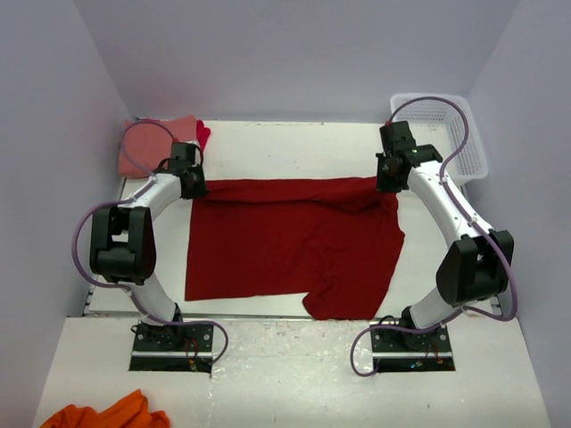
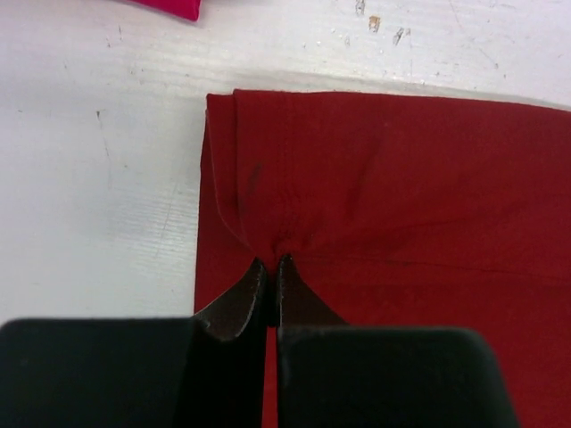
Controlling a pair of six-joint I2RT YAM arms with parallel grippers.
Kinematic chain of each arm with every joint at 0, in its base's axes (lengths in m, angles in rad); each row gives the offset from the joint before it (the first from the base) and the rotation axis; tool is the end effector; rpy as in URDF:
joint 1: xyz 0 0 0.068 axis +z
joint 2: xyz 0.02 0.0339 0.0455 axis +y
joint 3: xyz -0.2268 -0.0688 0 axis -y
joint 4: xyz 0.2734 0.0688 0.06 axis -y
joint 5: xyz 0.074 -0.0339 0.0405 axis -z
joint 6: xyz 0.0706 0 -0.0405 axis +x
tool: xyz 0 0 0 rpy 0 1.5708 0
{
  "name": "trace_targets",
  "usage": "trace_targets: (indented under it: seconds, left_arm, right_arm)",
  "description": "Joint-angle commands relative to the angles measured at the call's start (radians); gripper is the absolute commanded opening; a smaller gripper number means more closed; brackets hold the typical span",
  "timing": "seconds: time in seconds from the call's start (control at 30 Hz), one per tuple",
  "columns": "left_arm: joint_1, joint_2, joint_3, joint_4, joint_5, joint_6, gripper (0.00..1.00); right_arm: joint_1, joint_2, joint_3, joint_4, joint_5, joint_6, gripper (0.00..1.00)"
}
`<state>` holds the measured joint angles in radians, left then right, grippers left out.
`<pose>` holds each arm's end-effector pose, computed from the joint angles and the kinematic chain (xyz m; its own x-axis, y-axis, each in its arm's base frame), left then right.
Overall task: Fold and stack the t-shirts
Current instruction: Flatten out the tshirt
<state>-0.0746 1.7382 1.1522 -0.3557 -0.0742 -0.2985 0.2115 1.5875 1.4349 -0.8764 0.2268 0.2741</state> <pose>0.4030 -0.0249 0.1192 -0.7797 -0.2358 -0.5800 -0.2077 0.9713 -0.1158 0.3717 0.0636 0.2357 -0.8311 0.0913 -0.5486 0.1390 0.9892 -0.0459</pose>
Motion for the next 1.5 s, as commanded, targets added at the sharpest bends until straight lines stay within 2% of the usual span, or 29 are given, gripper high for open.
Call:
trace_targets:
  seconds: [0.0,0.53,0.87,1.1,1.2,1.33,1.47]
  left_arm:
    - [-0.014,-0.042,-0.014,0.000,-0.044,-0.024,0.00]
    - [-0.056,-0.012,-0.065,0.001,-0.130,-0.068,0.00]
    - [-0.057,0.001,-0.065,-0.003,-0.168,-0.079,0.00]
    - [-0.057,0.015,-0.051,-0.003,-0.159,-0.082,0.00]
    - [-0.057,0.023,-0.049,-0.005,-0.159,-0.082,0.00]
    - [-0.057,0.024,-0.045,-0.005,-0.157,-0.080,0.00]
    - [-0.057,0.034,-0.037,-0.006,-0.153,-0.080,0.00]
  right_arm:
    - [0.005,-0.023,-0.021,-0.007,0.042,0.030,0.00]
    - [0.017,0.005,-0.156,0.025,0.066,0.053,0.00]
    - [0.016,-0.044,-0.154,0.028,0.114,0.065,0.00]
    - [0.029,-0.100,-0.070,0.021,-0.079,0.030,0.00]
    - [0.055,-0.101,-0.048,0.008,-0.099,0.019,0.00]
    - [0.091,-0.147,-0.051,0.034,-0.200,0.002,0.00]
    - [0.103,-0.147,-0.036,0.033,-0.221,-0.003,0.00]
